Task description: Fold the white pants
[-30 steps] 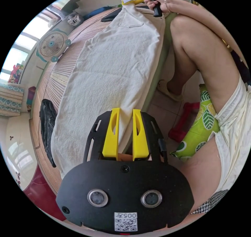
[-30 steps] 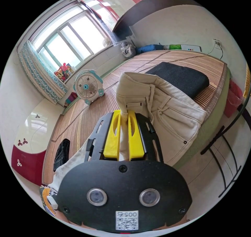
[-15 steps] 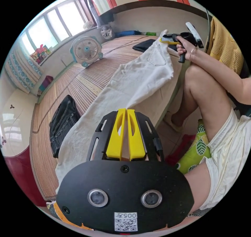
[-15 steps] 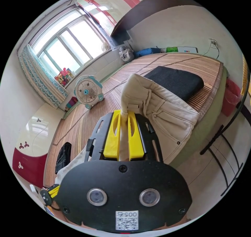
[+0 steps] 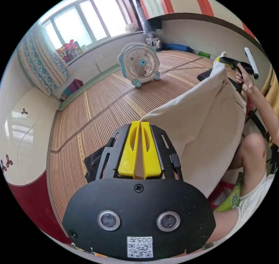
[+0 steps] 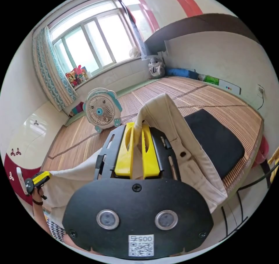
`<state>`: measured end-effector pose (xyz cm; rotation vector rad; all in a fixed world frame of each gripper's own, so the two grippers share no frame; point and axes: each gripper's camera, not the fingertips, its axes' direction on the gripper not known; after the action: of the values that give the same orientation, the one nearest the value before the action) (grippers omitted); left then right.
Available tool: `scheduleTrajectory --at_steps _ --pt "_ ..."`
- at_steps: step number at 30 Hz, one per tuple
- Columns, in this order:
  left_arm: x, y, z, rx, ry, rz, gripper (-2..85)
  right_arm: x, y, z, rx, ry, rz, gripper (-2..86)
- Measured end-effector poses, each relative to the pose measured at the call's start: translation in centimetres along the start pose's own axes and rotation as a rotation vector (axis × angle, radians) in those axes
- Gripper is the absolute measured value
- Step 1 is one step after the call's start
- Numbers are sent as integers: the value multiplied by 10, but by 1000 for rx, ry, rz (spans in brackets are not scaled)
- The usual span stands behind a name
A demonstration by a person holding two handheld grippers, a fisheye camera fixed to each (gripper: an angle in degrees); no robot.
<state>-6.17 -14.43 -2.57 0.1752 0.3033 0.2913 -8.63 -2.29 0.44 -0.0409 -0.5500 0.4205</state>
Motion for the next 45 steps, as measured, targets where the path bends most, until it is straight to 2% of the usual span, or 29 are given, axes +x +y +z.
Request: scheduleTrajectory --at_steps 3,6,8,13,15,20,24,29,33,38,43,45 --pt "-18 -26 30 -15 -59 -104 39 -4 -29 60 -124 36 99 9" --pt "-16 -20 31 43 -203 -244 47 -2 -28 81 -136 90 26 29" --pt "-10 -4 28 71 -194 -234 50 5 -13 80 -133 -18 -58 43" --pt "10 83 30 -9 -165 -172 64 51 10 50 -81 -156 -46 72" --pt "15 119 21 -19 -138 -173 64 73 13 34 -74 -141 -44 70" --pt "26 221 -13 -48 -49 -219 65 135 43 -15 -115 46 -192 85" --pt "39 309 -39 -102 -30 -245 74 186 81 -44 -183 49 -224 106" --pt "50 395 -55 -138 23 -316 98 251 142 -58 -299 -56 -99 132" --pt "44 459 -67 -78 163 -480 111 272 165 -42 -349 -161 18 140" --pt "44 516 -83 -78 152 -563 113 280 178 3 -422 -298 160 129" --pt "33 575 -100 -50 110 -668 118 273 183 12 -432 -190 173 100" --pt "27 592 -99 -50 117 -718 123 275 182 12 -453 -204 180 76"
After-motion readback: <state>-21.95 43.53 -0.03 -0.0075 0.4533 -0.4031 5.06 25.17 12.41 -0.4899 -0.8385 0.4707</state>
